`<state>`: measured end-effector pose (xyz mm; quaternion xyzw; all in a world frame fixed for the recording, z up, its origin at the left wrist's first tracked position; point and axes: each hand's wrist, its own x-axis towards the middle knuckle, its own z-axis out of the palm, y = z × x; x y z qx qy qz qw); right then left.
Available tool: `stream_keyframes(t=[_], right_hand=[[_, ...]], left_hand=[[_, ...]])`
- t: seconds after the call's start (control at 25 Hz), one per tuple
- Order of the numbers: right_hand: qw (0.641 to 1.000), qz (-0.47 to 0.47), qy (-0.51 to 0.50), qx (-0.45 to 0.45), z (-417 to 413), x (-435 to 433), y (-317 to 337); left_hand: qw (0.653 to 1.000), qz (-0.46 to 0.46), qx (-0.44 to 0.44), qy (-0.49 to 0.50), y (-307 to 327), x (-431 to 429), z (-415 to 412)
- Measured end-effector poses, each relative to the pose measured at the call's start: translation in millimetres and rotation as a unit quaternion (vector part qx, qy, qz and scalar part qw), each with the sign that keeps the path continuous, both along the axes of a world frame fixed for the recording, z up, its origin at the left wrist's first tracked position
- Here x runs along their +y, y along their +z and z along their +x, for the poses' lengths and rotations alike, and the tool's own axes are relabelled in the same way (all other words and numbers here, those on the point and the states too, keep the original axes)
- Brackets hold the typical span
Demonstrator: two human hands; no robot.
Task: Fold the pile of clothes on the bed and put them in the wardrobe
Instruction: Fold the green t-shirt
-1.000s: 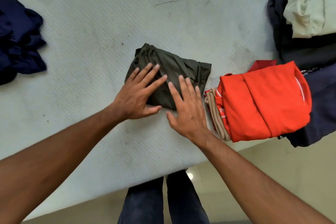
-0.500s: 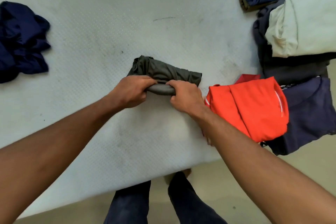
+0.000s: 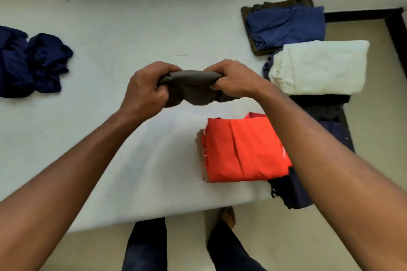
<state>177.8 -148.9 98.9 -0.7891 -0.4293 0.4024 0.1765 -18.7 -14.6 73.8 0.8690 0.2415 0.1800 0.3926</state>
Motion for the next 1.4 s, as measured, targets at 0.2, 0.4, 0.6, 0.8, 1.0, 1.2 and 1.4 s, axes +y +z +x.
stream_keyframes(t=[0.2,0.4,0.6,0.8,1.0,1.2,1.4], right_hand=[[0.968,0.172,-0.035,-0.181,0,-144,-1],[0.981,-0.030,0.069,-0.181,-54,-275,-114],[0.985,0.057,-0.008,-0.160,-53,-278,-120],[0.987,-0.013,0.046,-0.155,-56,-263,-114],[0.983,0.007,0.056,-0.177,-41,-251,-104],[0.967,0.097,-0.126,-0.201,-54,-204,-110],[0.951,0.012,-0.131,-0.278,-75,-211,-175]], left_hand=[[0.998,0.058,-0.022,-0.026,-3,-129,25],[0.974,0.104,0.155,-0.131,-106,-238,-13],[0.978,0.168,0.088,-0.089,-87,-236,-12],[0.964,0.175,0.190,-0.058,-79,-245,-34],[0.977,0.155,0.143,-0.022,-80,-238,-11],[0.967,0.152,0.204,0.018,-94,-226,32],[0.938,0.115,0.326,0.020,-160,-237,21]])
